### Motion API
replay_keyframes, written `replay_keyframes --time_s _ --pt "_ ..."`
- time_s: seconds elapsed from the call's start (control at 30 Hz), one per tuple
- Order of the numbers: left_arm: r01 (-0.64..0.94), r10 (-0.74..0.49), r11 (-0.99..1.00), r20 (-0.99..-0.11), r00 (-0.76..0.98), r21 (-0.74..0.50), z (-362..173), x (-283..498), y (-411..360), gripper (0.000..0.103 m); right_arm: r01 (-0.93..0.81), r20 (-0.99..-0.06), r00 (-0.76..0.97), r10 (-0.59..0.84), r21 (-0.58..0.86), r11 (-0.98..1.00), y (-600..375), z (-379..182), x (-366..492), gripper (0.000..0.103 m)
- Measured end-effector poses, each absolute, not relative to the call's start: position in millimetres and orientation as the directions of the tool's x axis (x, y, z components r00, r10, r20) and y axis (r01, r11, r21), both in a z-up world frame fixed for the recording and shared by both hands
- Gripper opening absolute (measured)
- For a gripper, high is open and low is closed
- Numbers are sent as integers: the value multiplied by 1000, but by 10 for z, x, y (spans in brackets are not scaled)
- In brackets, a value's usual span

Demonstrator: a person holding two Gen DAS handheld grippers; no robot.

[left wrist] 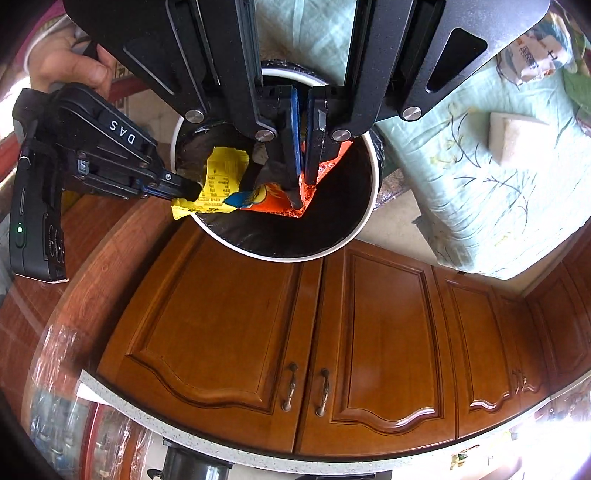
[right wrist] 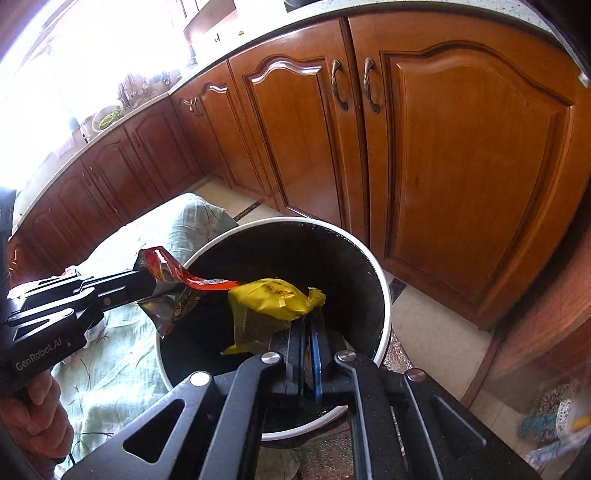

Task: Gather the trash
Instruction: 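Carry both wrappers over the trash bin and open both grippers, then withdraw both grippers and reach toward the green pouch and crumpled paper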

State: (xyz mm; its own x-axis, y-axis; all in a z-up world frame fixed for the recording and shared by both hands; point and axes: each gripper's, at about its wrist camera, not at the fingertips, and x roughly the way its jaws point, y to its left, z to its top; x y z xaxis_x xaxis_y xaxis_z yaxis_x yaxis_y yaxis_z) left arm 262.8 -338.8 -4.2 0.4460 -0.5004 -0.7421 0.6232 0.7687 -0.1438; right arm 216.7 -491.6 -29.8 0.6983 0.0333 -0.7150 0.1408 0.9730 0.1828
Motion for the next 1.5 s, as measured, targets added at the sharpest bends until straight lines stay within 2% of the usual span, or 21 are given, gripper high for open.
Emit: replay_keyframes --time_s 0.07,0.1,0.13,0.2,0.4,0.47,0.63,0.7,0.97,1.5 --pt "624 -492 769 -748 445 -135 -72 2613 -3403 9 148 -717 697 31 186 971 -4945 -310 2161 11" --pt "623 -487 771 -750 448 -129 -81 2610 -3411 17 151 -713 700 32 191 970 -4953 -306 2135 22" --pt "620 -481 775 -752 451 -124 -98 2613 -3415 32 154 -709 705 31 195 969 -4968 -307 2123 37" --pt "608 -474 784 -751 460 -122 -128 2602 -3392 46 159 -699 715 27 200 967 -4984 -299 2084 43" --pt "577 -478 804 -732 485 -143 -124 2465 -3133 46 163 -669 742 38 235 958 -4955 -276 1927 44" --pt "559 -473 815 -728 496 -149 -135 2393 -3009 47 159 -656 754 47 251 955 -4897 -290 1851 51" --pt "504 -455 847 -722 522 -170 -177 2172 -2598 49 126 -619 780 86 290 949 -4654 -298 1683 83" --pt "483 -441 860 -714 544 -163 -160 2065 -2436 50 101 -602 791 111 308 946 -4530 -306 1616 87" --pt "372 -382 911 -695 609 -175 -112 1812 -1711 54 0 -569 794 214 352 936 -3976 -279 1534 91" --pt "146 -239 970 -679 694 -193 -96 1599 -506 54 -176 -585 725 363 353 919 -2994 -329 1668 92"
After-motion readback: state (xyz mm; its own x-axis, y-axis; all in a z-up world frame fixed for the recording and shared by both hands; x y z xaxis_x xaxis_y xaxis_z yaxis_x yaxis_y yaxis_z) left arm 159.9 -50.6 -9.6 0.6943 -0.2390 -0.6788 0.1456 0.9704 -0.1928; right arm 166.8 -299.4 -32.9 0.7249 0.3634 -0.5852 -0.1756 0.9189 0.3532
